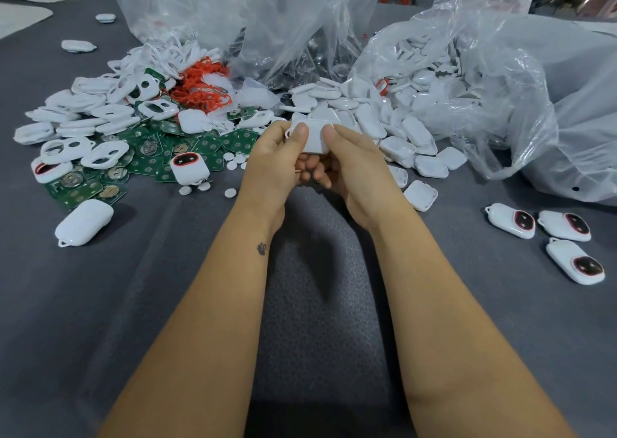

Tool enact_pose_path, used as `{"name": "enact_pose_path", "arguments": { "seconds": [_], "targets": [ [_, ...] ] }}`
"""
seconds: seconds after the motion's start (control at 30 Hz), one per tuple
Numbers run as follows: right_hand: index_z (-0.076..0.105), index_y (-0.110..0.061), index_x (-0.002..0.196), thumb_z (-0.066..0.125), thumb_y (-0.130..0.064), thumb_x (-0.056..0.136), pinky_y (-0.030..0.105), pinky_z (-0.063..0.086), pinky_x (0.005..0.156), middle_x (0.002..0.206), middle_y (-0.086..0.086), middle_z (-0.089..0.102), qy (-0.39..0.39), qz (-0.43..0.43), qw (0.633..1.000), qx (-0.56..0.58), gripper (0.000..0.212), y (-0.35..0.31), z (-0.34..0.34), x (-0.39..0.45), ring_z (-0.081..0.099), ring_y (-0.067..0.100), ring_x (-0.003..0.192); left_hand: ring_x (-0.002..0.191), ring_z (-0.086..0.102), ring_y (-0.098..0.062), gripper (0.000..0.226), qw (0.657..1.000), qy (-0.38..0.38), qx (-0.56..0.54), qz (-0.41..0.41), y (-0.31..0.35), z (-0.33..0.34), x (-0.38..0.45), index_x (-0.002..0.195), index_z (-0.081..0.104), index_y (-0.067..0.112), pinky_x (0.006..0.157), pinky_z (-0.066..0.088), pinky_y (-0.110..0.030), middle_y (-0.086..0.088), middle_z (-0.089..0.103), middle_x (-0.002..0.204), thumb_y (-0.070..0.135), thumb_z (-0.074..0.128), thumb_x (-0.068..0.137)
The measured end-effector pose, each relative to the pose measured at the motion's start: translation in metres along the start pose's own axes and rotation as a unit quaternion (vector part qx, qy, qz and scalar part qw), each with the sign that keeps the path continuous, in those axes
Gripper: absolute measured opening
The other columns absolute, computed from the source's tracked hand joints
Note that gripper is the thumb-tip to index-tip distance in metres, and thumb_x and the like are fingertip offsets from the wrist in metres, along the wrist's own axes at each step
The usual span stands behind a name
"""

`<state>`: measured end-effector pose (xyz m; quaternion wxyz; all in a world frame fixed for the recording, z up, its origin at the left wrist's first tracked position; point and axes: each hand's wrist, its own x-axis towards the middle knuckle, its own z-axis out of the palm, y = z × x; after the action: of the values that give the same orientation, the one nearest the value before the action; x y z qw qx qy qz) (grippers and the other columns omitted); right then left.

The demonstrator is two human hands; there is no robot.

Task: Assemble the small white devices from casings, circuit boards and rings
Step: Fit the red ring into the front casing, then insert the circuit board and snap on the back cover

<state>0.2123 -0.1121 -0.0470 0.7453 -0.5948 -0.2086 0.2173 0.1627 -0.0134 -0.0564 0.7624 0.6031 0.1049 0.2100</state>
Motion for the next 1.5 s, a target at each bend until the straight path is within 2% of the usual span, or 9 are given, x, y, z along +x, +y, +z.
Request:
{"name": "enact_pose_path", "arguments": {
  "seconds": [0.07, 0.17, 0.3, 0.4, 0.67, 0.87, 1.0, 1.2, 1.5],
  "targets": [
    [0.064, -0.007, 0.101, 0.048, -0.007, 0.099, 0.021, 0.035, 0.048, 0.072, 0.011, 0.056, -0.008, -0.028, 0.999, -0.017, 0.015, 0.000, 0.002, 0.000, 0.048, 0.011, 0.055, 0.061, 0.057, -0.020, 0.020, 0.999, 0.003, -0.045, -0.007, 0.003, -0.002, 0.000, 0.098, 0.059, 0.010, 0.064, 0.047, -0.038, -0.007, 0.060, 0.067, 0.019, 0.043, 0.104],
    [0.057, -0.004, 0.127, 0.062, 0.010, 0.085, 0.017, 0.041, 0.053, 0.074, 0.008, 0.056, -0.032, -0.086, 0.995, -0.038, 0.044, -0.002, 0.003, -0.003, 0.053, 0.008, 0.062, 0.084, 0.068, -0.023, 0.026, 0.989, -0.018, -0.143, -0.036, 0.007, -0.006, 0.002, 0.110, 0.060, 0.014, 0.072, 0.053, -0.036, -0.012, 0.072, 0.091, 0.026, 0.038, 0.105],
    [0.053, 0.001, 0.131, 0.064, 0.016, 0.080, 0.015, 0.043, 0.049, 0.069, 0.010, 0.051, -0.040, -0.103, 0.994, -0.005, 0.055, -0.005, 0.005, -0.004, 0.054, 0.003, 0.054, 0.109, 0.062, -0.034, 0.049, 0.976, -0.053, -0.197, -0.075, 0.007, -0.008, 0.003, 0.138, 0.046, 0.005, 0.083, 0.049, -0.039, -0.028, 0.059, 0.127, 0.035, 0.035, 0.102],
    [0.052, 0.004, 0.131, 0.063, 0.016, 0.081, 0.016, 0.042, 0.045, 0.064, 0.007, 0.053, -0.034, -0.098, 0.994, 0.019, 0.053, -0.007, 0.006, -0.006, 0.054, 0.003, 0.049, 0.123, 0.052, -0.042, 0.067, 0.976, -0.065, -0.189, -0.090, 0.006, -0.008, 0.004, 0.145, 0.040, 0.005, 0.084, 0.045, -0.040, -0.028, 0.053, 0.136, 0.042, 0.043, 0.089],
    [0.057, 0.002, 0.126, 0.065, 0.013, 0.082, 0.016, 0.041, 0.046, 0.059, -0.001, 0.057, -0.011, -0.107, 0.994, -0.004, 0.047, -0.009, 0.005, -0.008, 0.055, 0.004, 0.050, 0.113, 0.057, -0.034, 0.064, 0.976, -0.067, -0.194, -0.077, 0.005, -0.009, 0.003, 0.142, 0.044, 0.005, 0.085, 0.049, -0.039, -0.027, 0.057, 0.130, 0.040, 0.046, 0.088],
    [0.069, -0.012, 0.099, 0.059, -0.019, 0.096, 0.023, 0.039, 0.048, 0.065, 0.002, 0.060, 0.061, -0.090, 0.994, -0.026, 0.013, -0.008, 0.003, -0.005, 0.051, 0.015, 0.057, 0.069, 0.055, -0.017, 0.023, 0.992, -0.038, -0.118, -0.028, 0.005, -0.006, 0.001, 0.112, 0.058, 0.009, 0.063, 0.048, -0.025, -0.009, 0.064, 0.082, 0.025, 0.044, 0.103],
    [0.067, -0.022, 0.075, 0.048, -0.029, 0.102, 0.020, 0.040, 0.045, 0.058, -0.002, 0.062, 0.094, -0.080, 0.990, -0.065, 0.033, -0.006, 0.003, -0.005, 0.054, 0.009, 0.050, 0.055, 0.053, -0.010, 0.016, 0.999, -0.012, -0.032, 0.004, 0.005, -0.001, -0.002, 0.092, 0.060, 0.015, 0.057, 0.043, -0.019, -0.002, 0.062, 0.069, 0.020, 0.048, 0.101],
    [0.068, -0.008, 0.076, 0.048, -0.024, 0.102, 0.022, 0.042, 0.047, 0.054, 0.003, 0.063, 0.083, -0.084, 0.990, -0.083, 0.036, -0.003, 0.000, -0.005, 0.056, 0.012, 0.051, 0.049, 0.050, -0.001, 0.021, 0.993, -0.016, 0.084, 0.085, 0.003, 0.002, -0.007, 0.082, 0.056, 0.017, 0.052, 0.038, -0.014, 0.010, 0.058, 0.057, 0.012, 0.048, 0.101],
    [0.073, -0.008, 0.073, 0.058, -0.020, 0.097, 0.030, 0.048, 0.052, 0.055, 0.008, 0.064, 0.149, -0.092, 0.983, -0.053, 0.031, 0.001, 0.001, -0.003, 0.057, 0.020, 0.050, 0.059, 0.051, -0.009, 0.019, 0.990, -0.024, 0.098, 0.102, 0.000, 0.006, -0.005, 0.087, 0.057, 0.015, 0.053, 0.038, -0.013, 0.001, 0.059, 0.071, 0.008, 0.047, 0.101]
  ]
}}
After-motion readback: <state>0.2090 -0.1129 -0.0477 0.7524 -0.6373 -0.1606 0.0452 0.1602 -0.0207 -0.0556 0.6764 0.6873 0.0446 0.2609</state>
